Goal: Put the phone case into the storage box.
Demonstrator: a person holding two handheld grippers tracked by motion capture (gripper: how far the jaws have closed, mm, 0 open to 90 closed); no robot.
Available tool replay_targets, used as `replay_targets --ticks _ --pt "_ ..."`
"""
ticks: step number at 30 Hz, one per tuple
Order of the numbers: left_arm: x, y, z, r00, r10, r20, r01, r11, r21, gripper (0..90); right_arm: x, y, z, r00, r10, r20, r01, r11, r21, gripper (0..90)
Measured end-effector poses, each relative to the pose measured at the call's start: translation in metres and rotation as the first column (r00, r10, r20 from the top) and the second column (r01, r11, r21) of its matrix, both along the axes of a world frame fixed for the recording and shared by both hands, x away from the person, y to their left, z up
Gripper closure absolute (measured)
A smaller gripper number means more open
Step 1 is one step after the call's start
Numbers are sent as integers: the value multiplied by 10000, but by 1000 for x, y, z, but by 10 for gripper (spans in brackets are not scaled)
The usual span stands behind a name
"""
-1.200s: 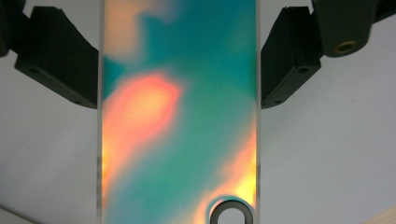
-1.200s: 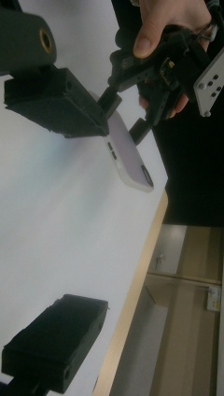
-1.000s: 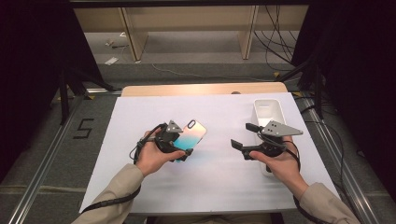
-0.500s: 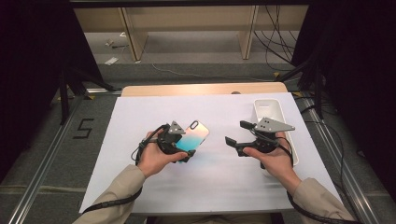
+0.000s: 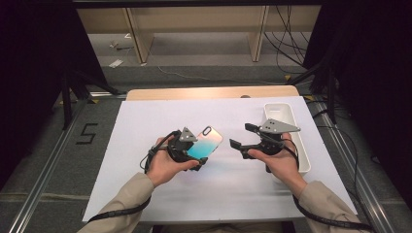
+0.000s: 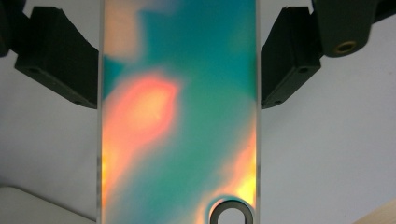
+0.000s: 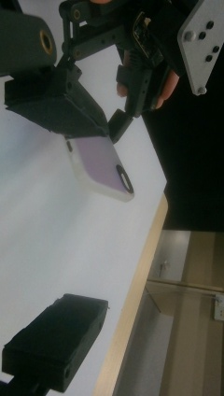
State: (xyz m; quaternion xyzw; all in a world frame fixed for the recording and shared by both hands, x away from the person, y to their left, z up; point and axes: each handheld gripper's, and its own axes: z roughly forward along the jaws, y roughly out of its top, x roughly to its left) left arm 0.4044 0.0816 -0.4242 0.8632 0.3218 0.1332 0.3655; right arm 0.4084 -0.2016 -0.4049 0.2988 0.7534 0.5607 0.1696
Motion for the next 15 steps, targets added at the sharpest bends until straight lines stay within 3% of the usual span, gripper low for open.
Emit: replay_targets --ticks 15 --pt "-6 -14 0 9993 -338 149 339 9994 -33 171 11 13 -4 9998 49 -212 -50 10000 -45 151"
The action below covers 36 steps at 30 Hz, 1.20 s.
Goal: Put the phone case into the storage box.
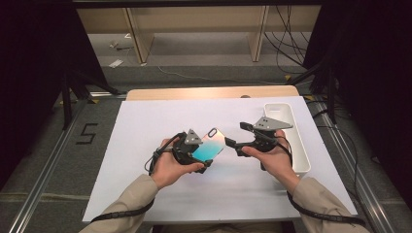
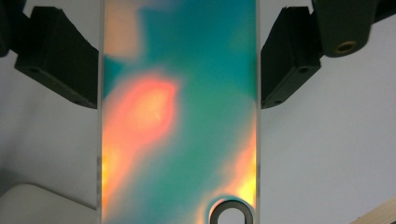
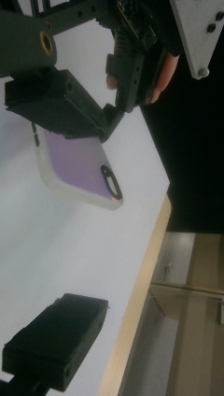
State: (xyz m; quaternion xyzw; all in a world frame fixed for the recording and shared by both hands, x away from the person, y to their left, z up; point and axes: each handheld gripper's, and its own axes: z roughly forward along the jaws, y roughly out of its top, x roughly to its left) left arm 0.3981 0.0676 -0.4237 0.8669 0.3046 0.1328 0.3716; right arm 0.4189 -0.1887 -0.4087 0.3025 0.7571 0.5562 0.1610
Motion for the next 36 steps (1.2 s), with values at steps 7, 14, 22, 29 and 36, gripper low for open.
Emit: replay_targets --ticks 7,14,22,29,36 --pt "-3 -7 -1 9999 -149 18 149 9999 16 171 5 6 -2 9999 -8 -112 8 10000 -1 154" --pt "-5 -11 -1 9996 -261 51 261 9997 15 171 8 10 -4 9998 13 -222 -13 10000 -33 156" --pt "-7 -15 -2 9993 -353 96 353 9994 0 171 11 15 -7 9992 53 -402 -56 10000 -65 159" --pt "-8 -18 -2 9990 -419 121 418 9991 39 171 15 21 -10 9982 137 -587 -142 9999 -69 164" --pt "-9 -18 -2 9989 -446 155 446 9990 -23 171 16 27 -13 9967 234 -784 -244 9996 -112 188"
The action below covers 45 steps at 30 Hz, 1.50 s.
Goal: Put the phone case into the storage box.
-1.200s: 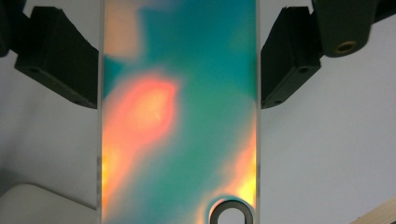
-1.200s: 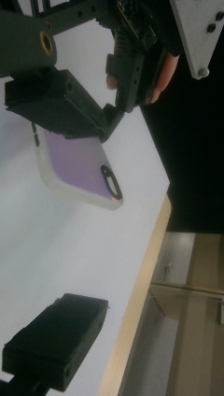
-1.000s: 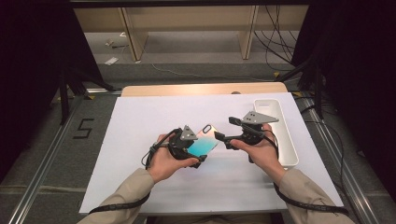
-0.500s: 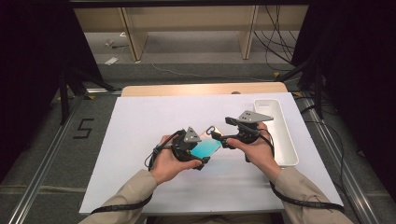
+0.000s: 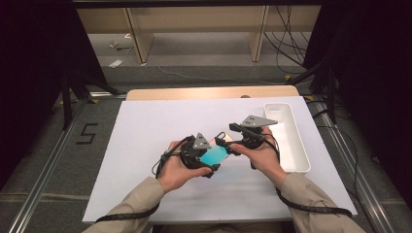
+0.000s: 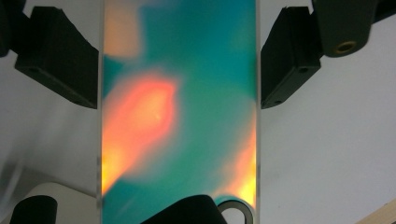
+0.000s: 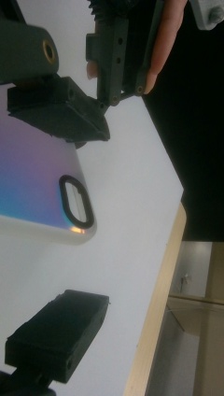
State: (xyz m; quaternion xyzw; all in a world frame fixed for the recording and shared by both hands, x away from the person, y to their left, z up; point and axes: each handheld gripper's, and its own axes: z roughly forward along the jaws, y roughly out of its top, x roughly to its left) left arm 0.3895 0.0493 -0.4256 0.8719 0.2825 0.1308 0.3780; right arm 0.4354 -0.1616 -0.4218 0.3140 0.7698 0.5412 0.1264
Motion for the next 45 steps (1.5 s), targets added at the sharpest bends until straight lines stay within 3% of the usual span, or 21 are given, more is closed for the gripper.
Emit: replay_targets --ticks 13,32,45 --pt "0 0 0 10000 71 30 -71 10000 30 171 2 6 -3 9992 181 -345 -179 9998 41 281" --pt "1 0 0 9999 85 64 -85 10000 -28 171 7 5 -5 9959 171 -885 -124 9985 538 549" --pt "0 0 -2 9999 129 64 -130 9999 85 171 10 3 -5 9914 111 -1308 13 9955 947 620"
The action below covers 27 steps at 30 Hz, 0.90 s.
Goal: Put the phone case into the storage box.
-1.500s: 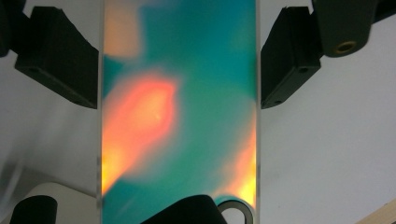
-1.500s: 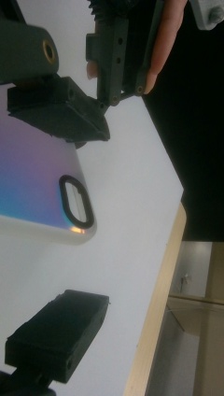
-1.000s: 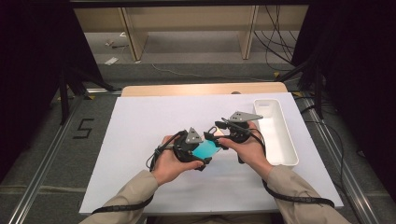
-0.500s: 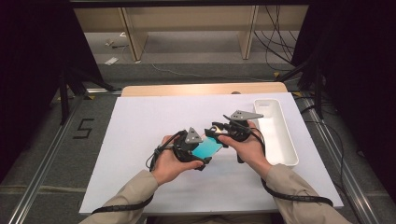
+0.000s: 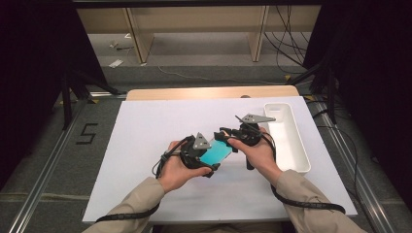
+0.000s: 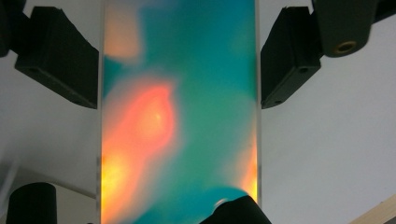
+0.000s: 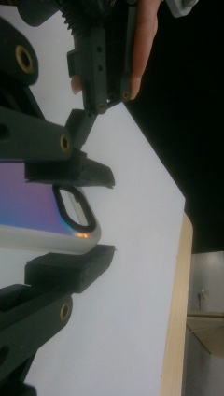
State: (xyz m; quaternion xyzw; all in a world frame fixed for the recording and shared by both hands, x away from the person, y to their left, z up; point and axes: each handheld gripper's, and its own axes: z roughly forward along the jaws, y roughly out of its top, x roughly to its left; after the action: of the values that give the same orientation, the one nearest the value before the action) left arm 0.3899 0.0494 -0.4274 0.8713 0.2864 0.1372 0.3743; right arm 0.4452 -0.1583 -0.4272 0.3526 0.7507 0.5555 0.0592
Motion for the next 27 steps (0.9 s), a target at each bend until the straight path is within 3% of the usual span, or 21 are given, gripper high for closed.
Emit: replay_targets --ticks 9,17,20,21,23,25,26,27 --pt "-1 -1 -2 9999 36 96 -37 9998 179 171 0 0 2 9996 11 -299 -2 9995 304 673" --pt "-1 -2 0 9987 47 515 -60 9996 259 171 -2 2 9 10000 34 -58 -32 9993 376 709" --pt "-1 -3 -1 9970 -55 766 41 9998 178 170 -4 1 14 10000 42 -83 -36 9977 672 743" --pt "-1 -3 1 9934 -149 1133 148 9999 22 167 -5 1 20 9999 54 143 -65 9970 774 754" --pt "0 -2 2 9911 -173 1320 178 9998 -26 165 -7 1 23 9997 67 234 -87 9964 839 764" --pt "1 1 4 9912 -9 1323 59 9993 -374 195 -9 0 31 9988 248 431 -287 9952 931 798" --pt "2 3 5 9916 70 1293 3 9984 -564 168 -10 0 35 9960 111 890 -155 9987 487 799" --pt "3 5 6 9919 117 1262 -30 9976 -690 167 -11 -2 38 9935 115 1136 -157 9992 361 799"
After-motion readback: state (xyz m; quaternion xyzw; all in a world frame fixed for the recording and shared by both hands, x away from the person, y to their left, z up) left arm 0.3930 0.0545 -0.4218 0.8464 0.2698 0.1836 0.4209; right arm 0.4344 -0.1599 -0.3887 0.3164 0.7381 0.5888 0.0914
